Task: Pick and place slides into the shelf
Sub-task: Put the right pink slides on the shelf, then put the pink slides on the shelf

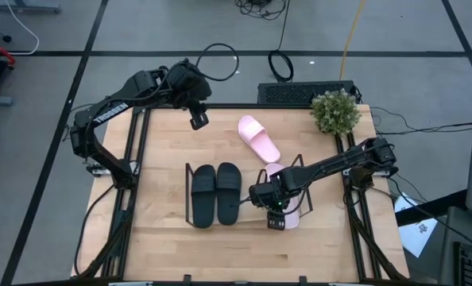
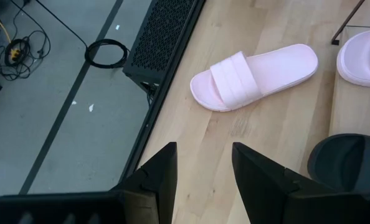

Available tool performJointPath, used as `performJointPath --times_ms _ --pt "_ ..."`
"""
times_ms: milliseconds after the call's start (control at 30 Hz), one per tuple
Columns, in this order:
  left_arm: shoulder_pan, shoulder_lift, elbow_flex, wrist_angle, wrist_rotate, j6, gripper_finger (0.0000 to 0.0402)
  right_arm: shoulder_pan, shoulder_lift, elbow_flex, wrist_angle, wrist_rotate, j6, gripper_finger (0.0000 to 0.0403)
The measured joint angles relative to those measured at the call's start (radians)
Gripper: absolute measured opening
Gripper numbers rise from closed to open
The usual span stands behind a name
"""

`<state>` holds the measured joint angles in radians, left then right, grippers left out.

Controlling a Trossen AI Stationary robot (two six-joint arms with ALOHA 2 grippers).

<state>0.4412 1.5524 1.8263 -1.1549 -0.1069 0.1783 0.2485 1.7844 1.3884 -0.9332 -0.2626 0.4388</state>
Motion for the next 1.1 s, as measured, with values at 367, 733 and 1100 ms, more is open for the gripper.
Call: performJointPath --times_ms 367,733,1100 --pt "0.0 0.0 0.0 0.001 0.0 0.0 0.0149 -0.024 -0.033 0.0 0.069 0.006 0.003 0.0196" --pt "0.0 0.0 0.0 -0.005 -0.006 0.008 0.0149 -0.092 -0.233 0.0 0.249 0.332 -0.072 0.0196" --pt "0.0 0.0 0.0 -0.001 -0.019 0.006 0.0149 -0.398 -0.388 0.002 0.301 0.578 -0.557 0.0196"
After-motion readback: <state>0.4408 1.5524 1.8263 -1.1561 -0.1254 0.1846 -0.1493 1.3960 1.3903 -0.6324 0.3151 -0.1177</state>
